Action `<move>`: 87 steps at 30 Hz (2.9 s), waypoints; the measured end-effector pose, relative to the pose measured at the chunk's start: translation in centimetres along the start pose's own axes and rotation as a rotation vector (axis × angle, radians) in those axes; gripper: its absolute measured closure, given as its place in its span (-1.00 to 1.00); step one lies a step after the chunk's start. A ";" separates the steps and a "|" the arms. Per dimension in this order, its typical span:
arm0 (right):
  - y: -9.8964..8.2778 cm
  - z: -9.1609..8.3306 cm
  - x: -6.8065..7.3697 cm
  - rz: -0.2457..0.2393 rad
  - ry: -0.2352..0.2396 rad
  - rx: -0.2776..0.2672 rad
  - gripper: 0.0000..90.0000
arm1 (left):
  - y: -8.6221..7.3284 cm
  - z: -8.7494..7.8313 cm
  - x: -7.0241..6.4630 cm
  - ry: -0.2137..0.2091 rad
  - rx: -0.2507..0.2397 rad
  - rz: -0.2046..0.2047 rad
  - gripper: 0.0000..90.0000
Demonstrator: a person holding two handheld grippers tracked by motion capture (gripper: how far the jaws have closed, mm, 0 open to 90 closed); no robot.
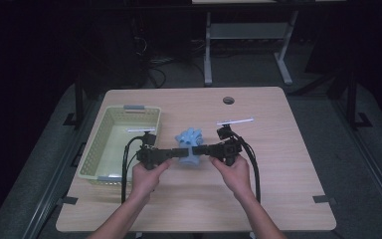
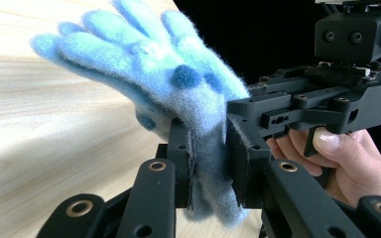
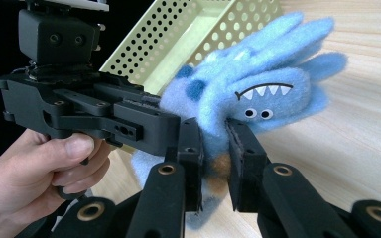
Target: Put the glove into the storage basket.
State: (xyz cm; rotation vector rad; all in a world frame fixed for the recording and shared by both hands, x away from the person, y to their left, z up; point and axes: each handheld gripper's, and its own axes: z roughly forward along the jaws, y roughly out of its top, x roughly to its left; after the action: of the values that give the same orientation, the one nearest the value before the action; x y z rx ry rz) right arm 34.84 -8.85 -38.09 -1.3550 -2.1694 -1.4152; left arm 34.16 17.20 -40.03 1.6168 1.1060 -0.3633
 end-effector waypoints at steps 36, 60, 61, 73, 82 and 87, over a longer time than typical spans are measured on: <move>2.5 4.2 2.6 -0.033 0.076 0.047 0.72 | 0.5 -5.3 1.6 0.040 -0.051 -0.006 0.63; 4.3 6.5 4.2 -0.066 0.089 0.051 0.71 | 1.2 -8.0 2.5 0.050 -0.088 -0.021 0.63; 4.4 6.6 4.3 -0.062 0.093 0.051 0.71 | 1.3 -8.3 2.6 0.055 -0.088 -0.021 0.63; 5.2 7.5 5.2 -0.084 0.095 0.060 0.70 | 1.7 -9.6 2.8 0.059 -0.098 -0.014 0.63; 5.7 8.6 6.0 -0.094 0.093 0.062 0.70 | 1.9 -10.7 3.4 0.067 -0.103 -0.037 0.63; 6.0 9.3 6.4 -0.099 0.097 0.068 0.70 | 2.2 -11.5 3.6 0.084 -0.091 -0.032 0.63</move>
State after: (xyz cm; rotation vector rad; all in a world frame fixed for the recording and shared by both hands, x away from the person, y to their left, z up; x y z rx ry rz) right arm 38.65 3.05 -35.40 -1.1455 -2.2279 -1.3969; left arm 34.38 29.08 -37.18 1.5474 1.1963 -0.2638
